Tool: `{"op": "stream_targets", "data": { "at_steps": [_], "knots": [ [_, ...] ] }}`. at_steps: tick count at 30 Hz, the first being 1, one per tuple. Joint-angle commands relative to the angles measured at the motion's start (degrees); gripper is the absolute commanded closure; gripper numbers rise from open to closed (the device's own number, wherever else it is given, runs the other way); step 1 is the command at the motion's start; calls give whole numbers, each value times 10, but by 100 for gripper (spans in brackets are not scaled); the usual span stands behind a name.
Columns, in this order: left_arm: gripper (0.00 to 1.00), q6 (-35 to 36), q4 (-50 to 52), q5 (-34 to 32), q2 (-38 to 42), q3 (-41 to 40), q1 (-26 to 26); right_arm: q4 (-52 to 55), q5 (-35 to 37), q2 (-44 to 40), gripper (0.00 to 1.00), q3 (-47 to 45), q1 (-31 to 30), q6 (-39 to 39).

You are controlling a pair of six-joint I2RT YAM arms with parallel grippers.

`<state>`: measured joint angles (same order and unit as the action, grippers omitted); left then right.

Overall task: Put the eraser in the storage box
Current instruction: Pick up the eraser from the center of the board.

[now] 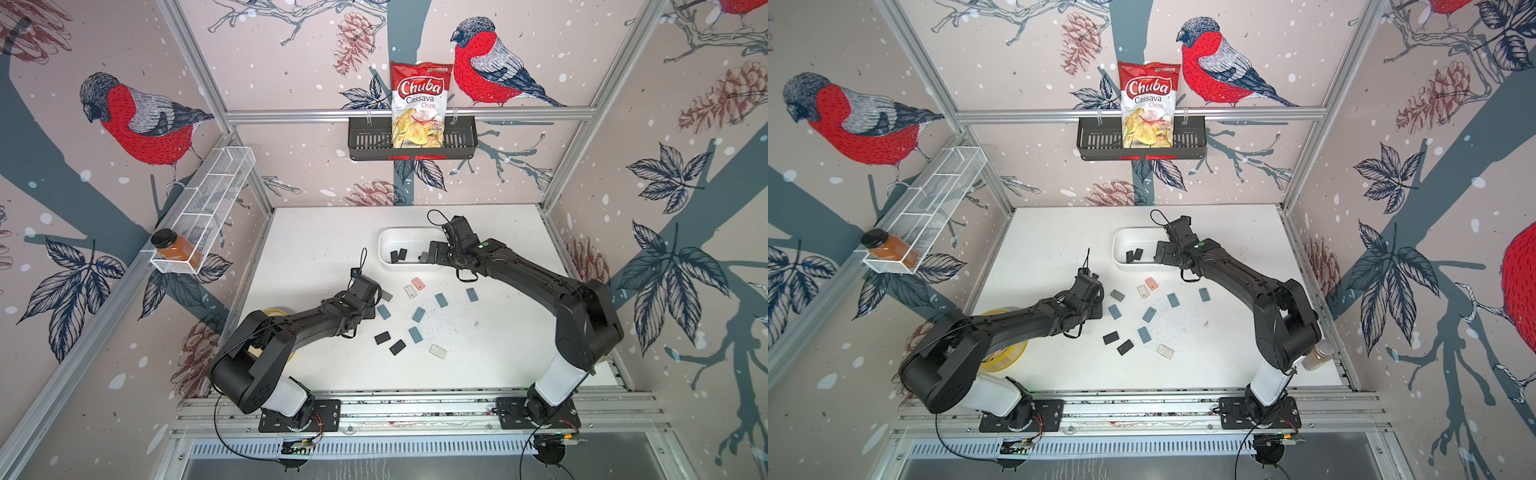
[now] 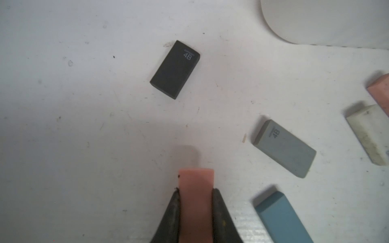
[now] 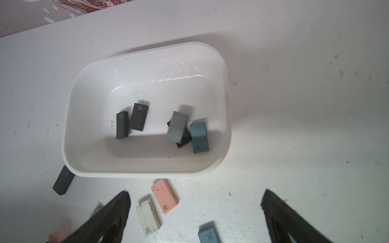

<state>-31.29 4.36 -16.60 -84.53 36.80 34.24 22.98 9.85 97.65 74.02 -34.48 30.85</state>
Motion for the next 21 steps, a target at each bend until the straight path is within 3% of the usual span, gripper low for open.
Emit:
{"op": "stream_targets", "data": {
  "at_steps": [1,21],
  "knots": [
    [100,-9,18,-3,12,4,-1,-17,15,-29,0,-29,-4,11],
    [100,-5,121,-7,58,113,0,-42,77,-248,0,-260,-1,29]
  ]
}}
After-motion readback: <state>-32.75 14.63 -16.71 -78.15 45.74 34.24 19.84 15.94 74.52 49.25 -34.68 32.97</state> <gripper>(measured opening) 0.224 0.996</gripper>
